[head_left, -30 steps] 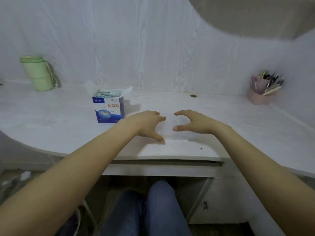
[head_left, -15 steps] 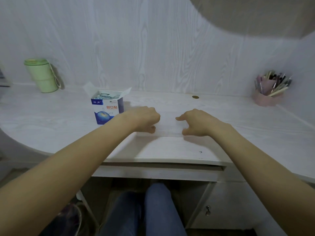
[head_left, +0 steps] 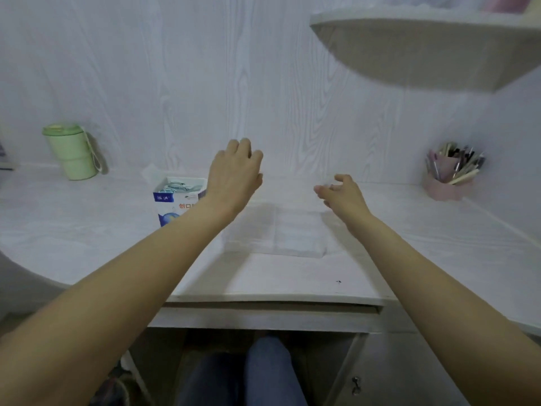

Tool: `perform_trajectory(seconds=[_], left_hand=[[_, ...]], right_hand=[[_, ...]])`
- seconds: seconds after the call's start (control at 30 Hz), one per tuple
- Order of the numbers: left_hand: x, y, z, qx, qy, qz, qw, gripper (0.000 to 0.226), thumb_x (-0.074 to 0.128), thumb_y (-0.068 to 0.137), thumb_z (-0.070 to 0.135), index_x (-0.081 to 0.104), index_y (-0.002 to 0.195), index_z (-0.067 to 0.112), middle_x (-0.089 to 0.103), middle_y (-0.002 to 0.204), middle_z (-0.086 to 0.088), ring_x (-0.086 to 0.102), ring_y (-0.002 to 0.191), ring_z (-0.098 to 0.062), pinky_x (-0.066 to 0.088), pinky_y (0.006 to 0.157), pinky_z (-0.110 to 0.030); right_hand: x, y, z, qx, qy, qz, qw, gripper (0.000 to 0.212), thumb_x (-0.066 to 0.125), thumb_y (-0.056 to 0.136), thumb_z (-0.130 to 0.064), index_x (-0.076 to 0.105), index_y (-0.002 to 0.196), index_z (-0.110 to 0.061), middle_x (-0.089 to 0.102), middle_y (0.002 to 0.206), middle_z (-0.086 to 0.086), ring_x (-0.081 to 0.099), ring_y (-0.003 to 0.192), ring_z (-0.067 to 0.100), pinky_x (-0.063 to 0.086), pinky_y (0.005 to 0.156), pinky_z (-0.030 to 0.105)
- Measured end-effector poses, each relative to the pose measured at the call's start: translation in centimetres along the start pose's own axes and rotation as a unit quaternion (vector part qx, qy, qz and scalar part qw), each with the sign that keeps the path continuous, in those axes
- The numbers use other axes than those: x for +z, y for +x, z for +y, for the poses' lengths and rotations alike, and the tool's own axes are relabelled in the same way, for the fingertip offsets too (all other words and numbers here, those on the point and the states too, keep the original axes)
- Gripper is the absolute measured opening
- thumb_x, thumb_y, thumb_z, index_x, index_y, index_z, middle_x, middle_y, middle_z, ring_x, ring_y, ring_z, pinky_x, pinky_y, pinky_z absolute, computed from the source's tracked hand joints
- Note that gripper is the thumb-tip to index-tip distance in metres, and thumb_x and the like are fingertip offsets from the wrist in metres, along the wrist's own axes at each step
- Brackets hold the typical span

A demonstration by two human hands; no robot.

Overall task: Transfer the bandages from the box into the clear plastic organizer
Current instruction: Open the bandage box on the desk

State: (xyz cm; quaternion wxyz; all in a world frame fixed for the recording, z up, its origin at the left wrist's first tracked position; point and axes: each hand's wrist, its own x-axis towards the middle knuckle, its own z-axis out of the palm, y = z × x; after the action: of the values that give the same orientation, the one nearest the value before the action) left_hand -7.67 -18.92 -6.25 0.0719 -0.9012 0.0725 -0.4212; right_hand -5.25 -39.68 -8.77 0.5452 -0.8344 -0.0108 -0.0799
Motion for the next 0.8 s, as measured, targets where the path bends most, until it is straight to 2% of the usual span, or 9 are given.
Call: perform_trajectory(seconds=[0.13,0.23,0.3,0.37,0.43,0.5,0.57,0.67,0.8], left_hand=[[1.6,0.8,1.3,-0.047,-0.029,0.038,0.998,0.045,0.086,0.050,0.004,0.050,0.076,0.012,0.049,0.062,-0.001,0.046,0.052,-0.020,0.015,0.039,-0.019],[3.3,0.8,2.0,0.026,-0.090,0.029,0.995,0.035,0.080,0.059,0.000,0.056,0.082,0.010,0.056,0.074,-0.004,0.054,0.064,-0.024,0.030,0.039,-0.026],[4.7,0.6,2.1,0.078,-0.141,-0.064,0.985,0.034,0.069,0.079,0.010,0.057,0.112,0.010,0.059,0.111,-0.008,0.056,0.100,-0.027,0.046,0.071,-0.036],[5.9,0.2,1.7,0.075,-0.151,-0.229,0.959,0.055,0.056,0.090,0.038,0.040,0.138,0.017,0.039,0.145,-0.004,0.034,0.133,-0.025,0.031,0.104,-0.039],[6.6,-0.2,1.5,0.027,-0.159,-0.347,0.924,0.078,0.051,0.085,0.061,0.023,0.148,0.023,0.018,0.157,-0.002,0.013,0.144,-0.024,0.016,0.115,-0.045],[7.7,-0.2,1.4,-0.015,-0.168,-0.431,0.886,0.094,0.049,0.076,0.074,0.012,0.150,0.029,0.007,0.159,-0.003,0.004,0.146,-0.027,0.010,0.116,-0.051],[8.5,-0.2,1.2,-0.036,-0.178,-0.481,0.858,0.100,0.047,0.070,0.081,0.009,0.150,0.034,0.007,0.159,-0.003,0.009,0.145,-0.029,0.013,0.115,-0.053],[8.9,0.0,1.3,-0.034,-0.167,-0.498,0.850,0.100,0.045,0.068,0.084,0.012,0.149,0.037,0.021,0.156,-0.002,0.024,0.141,-0.029,0.021,0.113,-0.053],[8.7,0.1,1.7,-0.053,-0.161,-0.502,0.848,0.094,0.045,0.071,0.082,0.015,0.149,0.037,0.029,0.153,-0.001,0.029,0.139,-0.028,0.024,0.111,-0.052]], right_hand=[[1.3,1.9,0.1,0.059,-0.007,0.035,0.998,0.073,0.060,0.092,-0.025,0.017,0.144,0.002,0.039,0.145,0.014,0.043,0.129,0.030,0.038,0.100,0.034],[2.4,2.7,0.9,0.074,-0.027,0.033,0.996,0.064,0.058,0.093,-0.021,0.022,0.140,0.003,0.045,0.134,0.013,0.044,0.127,0.030,0.037,0.090,0.029],[3.0,3.2,1.5,0.063,-0.053,0.024,0.996,0.064,0.059,0.093,-0.021,0.023,0.141,0.003,0.047,0.133,0.012,0.044,0.127,0.028,0.037,0.094,0.030],[3.4,3.7,1.9,0.052,-0.068,0.013,0.996,0.064,0.060,0.092,-0.021,0.025,0.142,-0.001,0.042,0.141,0.012,0.043,0.129,0.026,0.036,0.100,0.031],[3.6,4.2,2.0,0.052,-0.077,-0.002,0.996,0.064,0.061,0.091,-0.021,0.026,0.142,-0.006,0.039,0.145,0.013,0.042,0.131,0.026,0.036,0.102,0.033],[3.9,4.8,2.1,0.058,-0.096,-0.023,0.993,0.067,0.061,0.091,-0.023,0.024,0.144,-0.007,0.039,0.146,0.013,0.042,0.131,0.028,0.037,0.101,0.034],[4.1,5.2,2.3,0.059,-0.133,-0.058,0.988,0.068,0.062,0.091,-0.025,0.026,0.145,-0.008,0.039,0.146,0.012,0.040,0.132,0.028,0.036,0.101,0.033],[4.6,5.6,2.8,0.042,-0.215,-0.107,0.970,0.060,0.062,0.090,-0.031,0.038,0.141,-0.011,0.043,0.143,0.010,0.041,0.131,0.026,0.036,0.101,0.033],[4.9,5.8,3.0,0.029,-0.268,-0.129,0.954,0.047,0.060,0.090,-0.031,0.051,0.132,-0.011,0.049,0.138,0.009,0.039,0.131,0.024,0.036,0.102,0.033]])
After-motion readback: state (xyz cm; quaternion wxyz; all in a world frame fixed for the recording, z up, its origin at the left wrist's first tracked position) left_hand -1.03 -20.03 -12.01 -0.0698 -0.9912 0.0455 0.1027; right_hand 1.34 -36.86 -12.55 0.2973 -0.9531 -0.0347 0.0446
